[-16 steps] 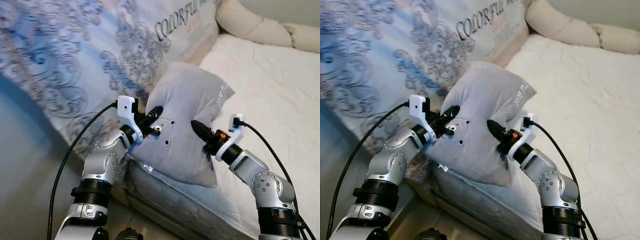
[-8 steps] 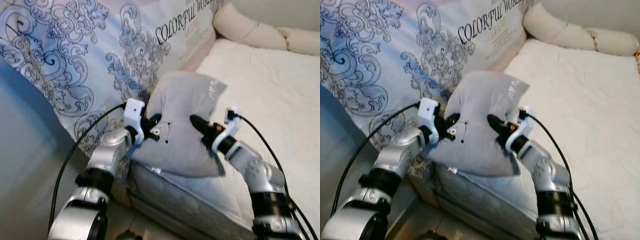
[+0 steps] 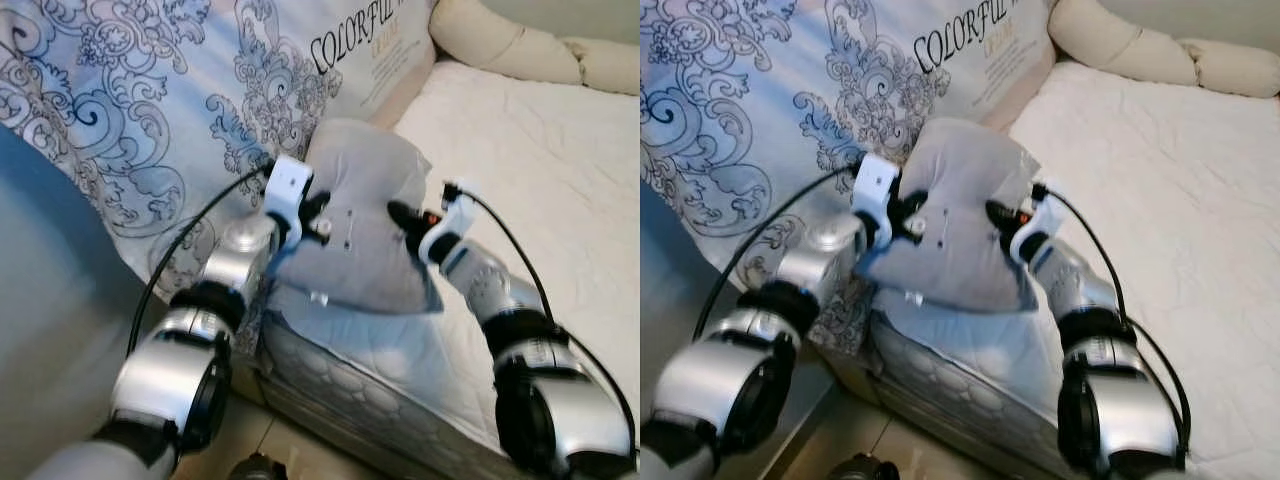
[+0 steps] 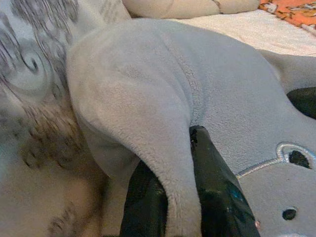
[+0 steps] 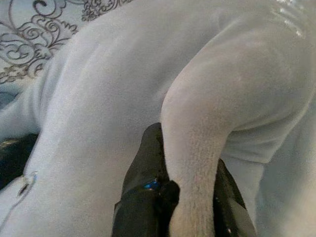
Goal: Clean up the room
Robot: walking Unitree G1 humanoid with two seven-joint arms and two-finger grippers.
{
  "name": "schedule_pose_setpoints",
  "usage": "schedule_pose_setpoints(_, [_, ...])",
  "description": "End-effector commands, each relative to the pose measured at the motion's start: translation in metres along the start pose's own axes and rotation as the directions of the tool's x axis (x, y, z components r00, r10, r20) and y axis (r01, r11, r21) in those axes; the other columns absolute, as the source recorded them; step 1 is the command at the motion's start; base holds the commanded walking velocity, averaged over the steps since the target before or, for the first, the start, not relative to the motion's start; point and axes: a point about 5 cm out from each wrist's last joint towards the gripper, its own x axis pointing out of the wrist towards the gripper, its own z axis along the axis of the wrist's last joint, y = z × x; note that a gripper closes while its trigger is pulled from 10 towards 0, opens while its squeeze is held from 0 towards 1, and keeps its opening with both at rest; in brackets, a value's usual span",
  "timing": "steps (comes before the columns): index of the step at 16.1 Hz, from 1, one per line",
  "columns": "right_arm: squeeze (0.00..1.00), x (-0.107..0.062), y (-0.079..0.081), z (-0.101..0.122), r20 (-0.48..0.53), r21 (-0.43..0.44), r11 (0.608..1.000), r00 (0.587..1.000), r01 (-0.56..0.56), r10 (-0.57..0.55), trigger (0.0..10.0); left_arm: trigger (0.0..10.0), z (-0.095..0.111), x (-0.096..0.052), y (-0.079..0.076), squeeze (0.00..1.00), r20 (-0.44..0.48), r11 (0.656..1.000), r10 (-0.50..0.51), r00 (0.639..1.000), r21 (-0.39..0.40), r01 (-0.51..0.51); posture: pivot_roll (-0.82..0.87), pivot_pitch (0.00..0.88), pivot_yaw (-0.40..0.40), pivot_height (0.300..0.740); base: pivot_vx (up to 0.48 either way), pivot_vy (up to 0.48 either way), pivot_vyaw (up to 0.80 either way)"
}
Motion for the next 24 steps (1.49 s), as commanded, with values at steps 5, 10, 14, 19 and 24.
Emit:
schedule_pose_setpoints(5, [0.0, 0.001, -0.013, -0.001, 0.067, -0.047, 0.987, 0.986, 0.156, -0.153, 10.0, 10.0, -0.003, -0.002, 0.012, 0.0, -0.019, 0.968, 0.126, 0.992, 0.221, -0.119, -0.07, 0.01, 0.002, 0.74, 0.0, 0.0, 0.0])
schedule_pose_setpoints(10, [0.71, -0.003, -0.019, -0.031, 0.059, -0.06, 0.956, 0.957, 0.288, -0.284, 10.0, 10.0, -0.027, -0.01, 0.017, 1.0, -0.105, 0.94, 0.186, 0.977, 0.31, -0.146, -0.09, 0.026, -0.014, 0.74, 0.0, 0.0, 0.0])
schedule_pose_setpoints(14, [1.0, -0.001, -0.008, -0.058, 0.034, -0.065, 0.956, 0.958, 0.287, -0.285, 10.0, 10.0, -0.036, -0.018, 0.029, 1.0, -0.133, 0.91, 0.249, 0.959, 0.37, -0.185, -0.08, 0.032, -0.017, 0.74, 0.0, 0.0, 0.0])
schedule_pose_setpoints(19, [1.0, -0.008, -0.009, -0.073, 0.032, -0.023, 0.969, 0.969, 0.246, -0.245, 10.0, 10.0, -0.018, -0.023, 0.049, 1.0, -0.056, 0.882, 0.335, 0.941, 0.369, -0.292, -0.08, 0.003, -0.015, 0.74, 0.0, 0.0, 0.0])
schedule_pose_setpoints(24, [1.0, -0.033, -0.037, -0.063, 0.132, 0.031, 0.974, 0.965, 0.224, -0.226, 10.0, 10.0, -0.014, -0.011, 0.009, 0.0, 0.036, 0.996, -0.091, 0.995, 0.017, 0.09, -0.05, 0.0, -0.011, 0.74, 0.0, 0.0, 0.0])
